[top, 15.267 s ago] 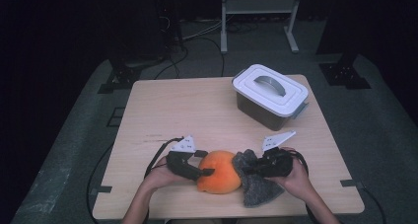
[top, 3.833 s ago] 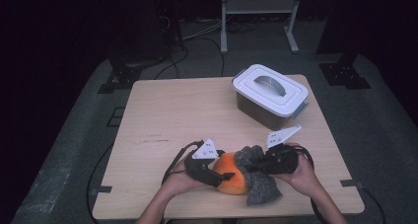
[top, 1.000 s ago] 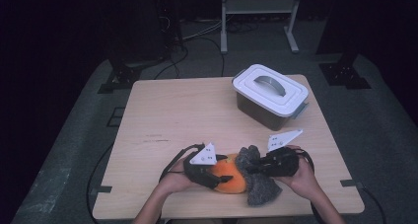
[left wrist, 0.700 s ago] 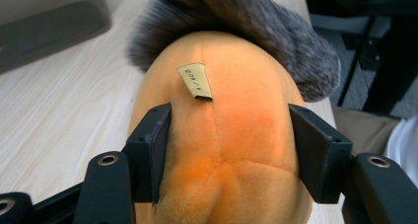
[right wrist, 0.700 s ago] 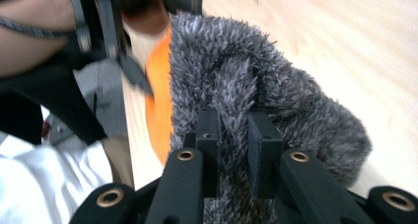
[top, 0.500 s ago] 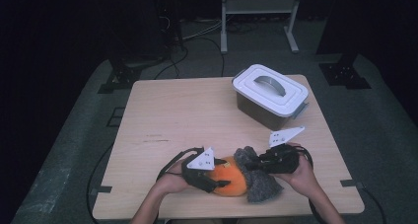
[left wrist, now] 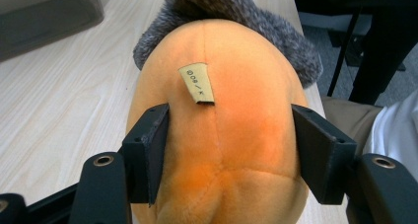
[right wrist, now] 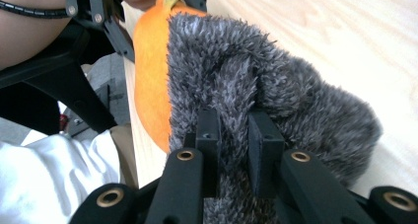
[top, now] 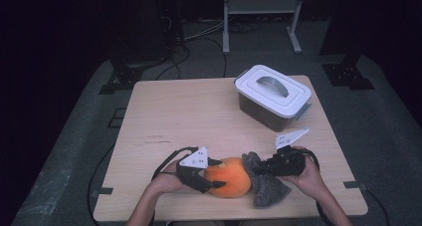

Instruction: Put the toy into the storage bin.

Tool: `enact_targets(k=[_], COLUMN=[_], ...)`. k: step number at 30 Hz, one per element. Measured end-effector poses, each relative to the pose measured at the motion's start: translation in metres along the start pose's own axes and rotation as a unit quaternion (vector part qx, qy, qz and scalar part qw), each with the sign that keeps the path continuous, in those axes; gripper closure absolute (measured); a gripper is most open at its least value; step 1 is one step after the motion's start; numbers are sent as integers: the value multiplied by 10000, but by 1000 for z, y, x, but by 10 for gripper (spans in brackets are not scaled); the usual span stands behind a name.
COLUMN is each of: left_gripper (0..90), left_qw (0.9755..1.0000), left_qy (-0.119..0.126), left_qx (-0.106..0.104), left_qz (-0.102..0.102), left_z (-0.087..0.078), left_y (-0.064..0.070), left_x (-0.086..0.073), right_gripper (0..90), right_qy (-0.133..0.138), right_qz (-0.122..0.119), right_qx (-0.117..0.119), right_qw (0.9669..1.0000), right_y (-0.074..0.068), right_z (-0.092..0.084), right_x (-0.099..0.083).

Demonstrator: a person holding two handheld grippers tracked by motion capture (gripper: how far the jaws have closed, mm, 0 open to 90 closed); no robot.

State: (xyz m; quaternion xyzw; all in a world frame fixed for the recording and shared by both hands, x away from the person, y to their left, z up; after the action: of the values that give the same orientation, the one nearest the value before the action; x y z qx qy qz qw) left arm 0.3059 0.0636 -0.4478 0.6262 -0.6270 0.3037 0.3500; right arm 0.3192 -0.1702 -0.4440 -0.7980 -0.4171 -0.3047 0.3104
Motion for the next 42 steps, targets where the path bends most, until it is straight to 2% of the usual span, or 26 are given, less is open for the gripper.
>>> enact_targets(k=[4,6,11,18,23,29,33,42], left_gripper=[358,358,337,338,338,340,341,340], left_qw=[10000,9999,9998,9997,9996,9997,9997,9996], left_qy=[4,8,25,75,174,163,108,128], left_qx=[-56,-90,-174,-207,-220,-207,-204,-265], left_qz=[67,69,107,60,-36,-16,27,40], left_z=[1,0,1,-1,-4,-3,-2,1], left_y=[1,2,3,1,-1,0,1,0], left_x=[-1,-1,-3,-4,-6,-6,-4,-3], right_gripper=[773,772,767,767,767,767,767,768], right_qy=[177,135,-42,-215,-61,-100,77,278], right_qz=[-96,-148,-61,7,3,-125,-106,-100], right_qx=[-41,-15,206,44,-56,-153,-103,-178], right_qw=[9998,9998,9998,9998,10000,9998,9999,9994], right_y=[-7,-10,-7,1,0,-7,-10,-11], right_z=[-1,1,5,5,0,0,-7,-15], right_x=[10,10,2,-7,-4,-2,2,8])
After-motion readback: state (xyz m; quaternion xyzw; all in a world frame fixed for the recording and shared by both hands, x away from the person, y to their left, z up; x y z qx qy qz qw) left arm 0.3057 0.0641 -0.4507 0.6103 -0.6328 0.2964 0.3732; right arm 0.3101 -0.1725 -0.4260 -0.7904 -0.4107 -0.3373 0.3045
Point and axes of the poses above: each handheld gripper's, and its own axes: z roughly forward along the jaws, x roughly out of its top, y roughly to its right, the point moved 5 cm from there along z, roughly forward along the jaws, and after that the axes turned 9 degrees about -x, right-handed, at the moved point
